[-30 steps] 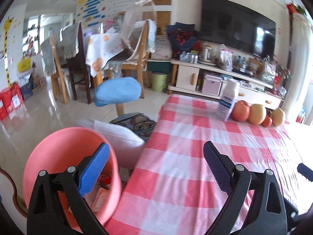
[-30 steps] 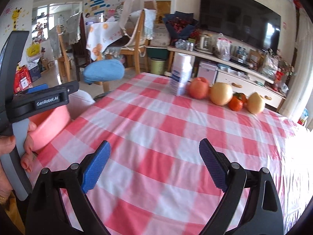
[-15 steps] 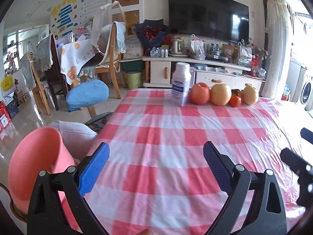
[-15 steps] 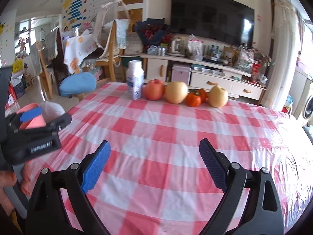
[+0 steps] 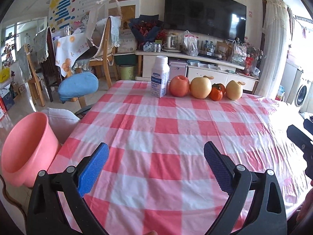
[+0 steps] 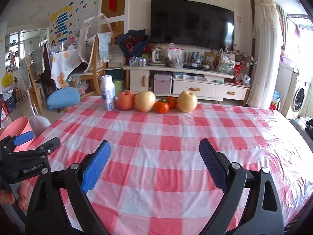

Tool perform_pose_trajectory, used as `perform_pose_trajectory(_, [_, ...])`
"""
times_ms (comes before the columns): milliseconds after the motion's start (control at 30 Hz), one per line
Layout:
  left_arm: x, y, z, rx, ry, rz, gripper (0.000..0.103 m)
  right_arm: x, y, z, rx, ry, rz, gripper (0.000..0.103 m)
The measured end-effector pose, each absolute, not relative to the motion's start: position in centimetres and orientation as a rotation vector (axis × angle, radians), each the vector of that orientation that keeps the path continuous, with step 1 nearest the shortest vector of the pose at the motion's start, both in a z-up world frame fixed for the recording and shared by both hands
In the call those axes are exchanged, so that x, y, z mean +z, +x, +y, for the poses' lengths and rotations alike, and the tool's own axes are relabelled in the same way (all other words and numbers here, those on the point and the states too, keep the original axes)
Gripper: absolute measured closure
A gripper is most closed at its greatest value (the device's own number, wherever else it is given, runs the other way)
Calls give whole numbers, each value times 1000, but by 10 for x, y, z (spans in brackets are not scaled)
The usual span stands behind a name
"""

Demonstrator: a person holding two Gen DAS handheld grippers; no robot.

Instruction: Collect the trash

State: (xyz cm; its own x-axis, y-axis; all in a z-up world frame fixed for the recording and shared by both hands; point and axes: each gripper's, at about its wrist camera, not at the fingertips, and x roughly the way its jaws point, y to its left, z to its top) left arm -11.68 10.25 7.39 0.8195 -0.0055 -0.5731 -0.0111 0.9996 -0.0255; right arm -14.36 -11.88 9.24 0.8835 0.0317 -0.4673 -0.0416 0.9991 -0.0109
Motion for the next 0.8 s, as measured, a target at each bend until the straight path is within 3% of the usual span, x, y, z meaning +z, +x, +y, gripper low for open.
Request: perform_pose_trajectory(800, [113,-136,7,-82,50,546,6,98,-161,-190,-69,22,400,11])
